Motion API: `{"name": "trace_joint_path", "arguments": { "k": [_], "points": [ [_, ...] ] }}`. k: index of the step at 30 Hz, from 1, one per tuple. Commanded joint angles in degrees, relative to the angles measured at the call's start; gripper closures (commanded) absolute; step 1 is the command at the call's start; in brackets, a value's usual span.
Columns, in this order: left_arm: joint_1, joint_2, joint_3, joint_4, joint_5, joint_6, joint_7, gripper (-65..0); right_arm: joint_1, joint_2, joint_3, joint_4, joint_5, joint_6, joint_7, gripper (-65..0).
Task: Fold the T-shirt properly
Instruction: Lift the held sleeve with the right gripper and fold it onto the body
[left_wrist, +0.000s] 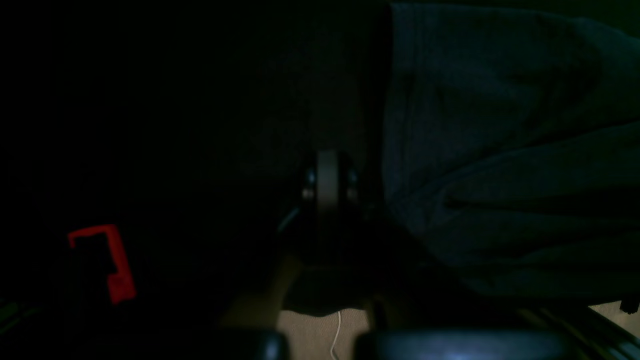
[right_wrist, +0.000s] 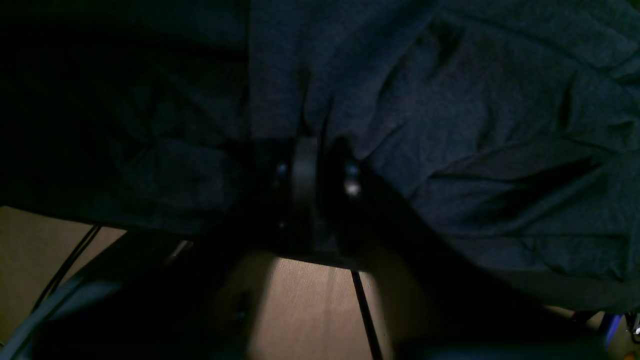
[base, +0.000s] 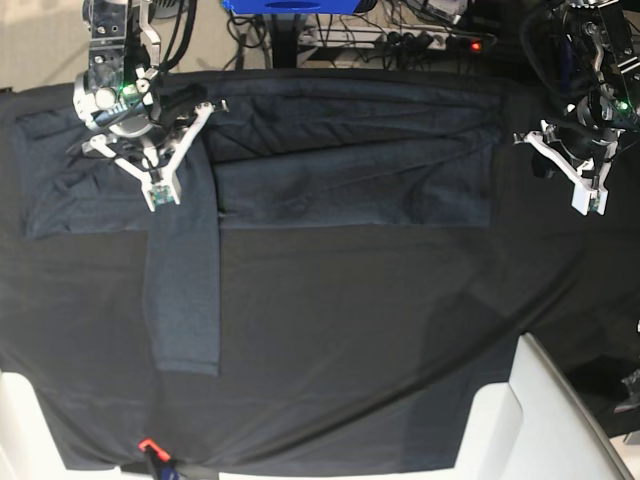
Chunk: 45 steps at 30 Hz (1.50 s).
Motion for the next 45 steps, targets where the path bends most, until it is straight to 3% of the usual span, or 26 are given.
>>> {"name": "trace_joint_path", "arguments": {
  "k": [1, 4, 6, 11, 16, 23, 25, 29, 32, 38, 45],
  "points": [
    [-0.2, -1.0, -0.3, 0.8, -0.5, 0.0, -0.8, 0.0, 0.5, 0.0, -0.8, 1.3, 0.2, 0.0, 0.6, -18.8],
    [-0.1, -2.0, -0.3, 0.4, -0.5, 0.0, -0.8, 0.0, 1.3, 0.2, -2.1, 1.4, 0.2, 0.0, 0.6, -26.0],
    [0.2, -2.4, -0.4, -0.8, -0.5, 0.0, -1.9, 0.0, 2.7, 0.2, -2.2, 1.7, 0.2, 0.0, 0.6, -26.9],
    [6.2, -3.9, -0.4, -4.2, -0.5, -0.1, -13.7, 0.0, 12.8, 1.1, -2.0, -1.8, 0.2, 0.0, 0.6, -27.8],
    [12.1, -4.2, -0.3, -5.4, -0.9, -0.1, -19.4, 0.0, 31.1, 4.0, -1.8, -22.3, 0.2, 0.0, 1.5, -27.8],
    [15.4, -3.9, -0.3, -5.7, -1.0, -0.1, -22.4, 0.0, 50.0, 4.6, 9.8, -55.5, 0.1, 0.0, 16.0, -27.8],
    [15.4, -3.9, -0.3, -5.6, -1.0, -0.1, -22.4, 0.0, 53.6, 6.6, 11.3, -64.0, 0.1, 0.0, 19.4, -27.8],
    [15.4, -3.9, -0.3, -5.3, -1.0, -0.1, -22.3, 0.0, 56.1, 9.0, 11.9, -74.3, 0.1, -0.1, 28.8, -27.5],
    [15.4, -3.9, -0.3, -5.3, -1.0, -0.1, -22.3, 0.0, 56.2, 10.4, 11.9, -76.5, 0.1, -0.2, 32.4, -27.5],
    [15.2, -3.9, -0.3, -5.4, -1.0, -0.2, -22.3, 0.0, 55.9, 11.9, 12.1, -77.6, 0.2, -0.2, 33.2, -27.5],
    [14.8, -3.9, -0.3, -5.7, -1.0, -0.2, -22.3, 0.0, 54.6, 9.8, 17.9, -78.8, 0.2, -0.1, 33.0, -27.2]
  ]
}}
